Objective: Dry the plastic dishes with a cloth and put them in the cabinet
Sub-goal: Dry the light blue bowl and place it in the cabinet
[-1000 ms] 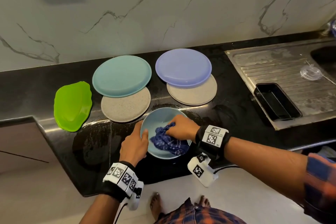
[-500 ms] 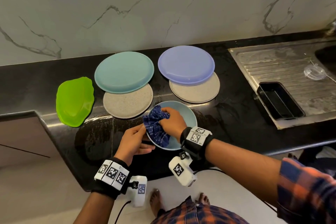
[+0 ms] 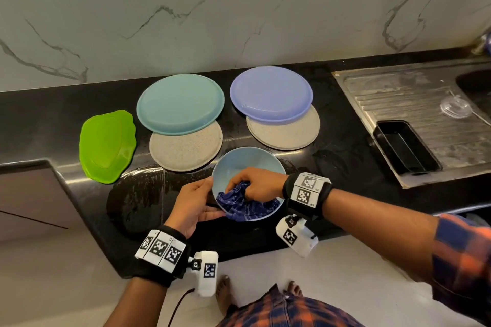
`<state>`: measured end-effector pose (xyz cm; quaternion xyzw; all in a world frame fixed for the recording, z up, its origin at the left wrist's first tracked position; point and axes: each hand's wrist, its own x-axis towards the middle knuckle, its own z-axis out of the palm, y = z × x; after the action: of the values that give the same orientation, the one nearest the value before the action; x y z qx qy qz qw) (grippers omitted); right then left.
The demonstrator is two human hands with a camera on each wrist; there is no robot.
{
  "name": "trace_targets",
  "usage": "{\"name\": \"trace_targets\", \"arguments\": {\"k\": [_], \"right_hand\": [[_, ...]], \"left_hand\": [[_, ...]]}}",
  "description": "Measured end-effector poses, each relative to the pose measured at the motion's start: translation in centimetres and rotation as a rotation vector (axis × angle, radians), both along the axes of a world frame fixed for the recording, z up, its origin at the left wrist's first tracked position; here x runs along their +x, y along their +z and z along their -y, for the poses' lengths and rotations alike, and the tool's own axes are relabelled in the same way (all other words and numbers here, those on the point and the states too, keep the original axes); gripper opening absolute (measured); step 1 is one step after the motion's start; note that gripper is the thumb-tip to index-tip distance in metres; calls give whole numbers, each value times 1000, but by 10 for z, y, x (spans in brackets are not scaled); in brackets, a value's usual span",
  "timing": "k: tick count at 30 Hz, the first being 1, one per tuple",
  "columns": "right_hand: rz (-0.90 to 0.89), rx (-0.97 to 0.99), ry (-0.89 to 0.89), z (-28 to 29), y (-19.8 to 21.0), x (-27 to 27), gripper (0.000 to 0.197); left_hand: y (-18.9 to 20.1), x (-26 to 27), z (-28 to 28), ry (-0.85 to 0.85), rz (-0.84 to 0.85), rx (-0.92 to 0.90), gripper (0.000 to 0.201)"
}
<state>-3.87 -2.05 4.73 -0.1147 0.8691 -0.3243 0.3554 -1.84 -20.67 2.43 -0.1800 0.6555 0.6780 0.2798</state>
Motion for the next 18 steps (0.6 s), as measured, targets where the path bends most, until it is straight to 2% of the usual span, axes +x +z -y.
{"name": "trace_targets", "arguments": {"k": [5, 9, 14, 18], "right_hand": [[-2, -59, 38, -1, -6, 5, 43], [-78, -71, 93, -3, -13, 16, 53], [-138, 112, 454, -20, 10, 24, 57], [-331, 414, 760, -33, 30, 12, 45]], "left_hand": [[-6, -4, -5, -47, -117, -177, 24], [-10, -10, 0, -128, -246, -386, 22], [-3, -14, -2, -333, -441, -768, 24], [2, -16, -14, -403, -496, -890, 25]]}}
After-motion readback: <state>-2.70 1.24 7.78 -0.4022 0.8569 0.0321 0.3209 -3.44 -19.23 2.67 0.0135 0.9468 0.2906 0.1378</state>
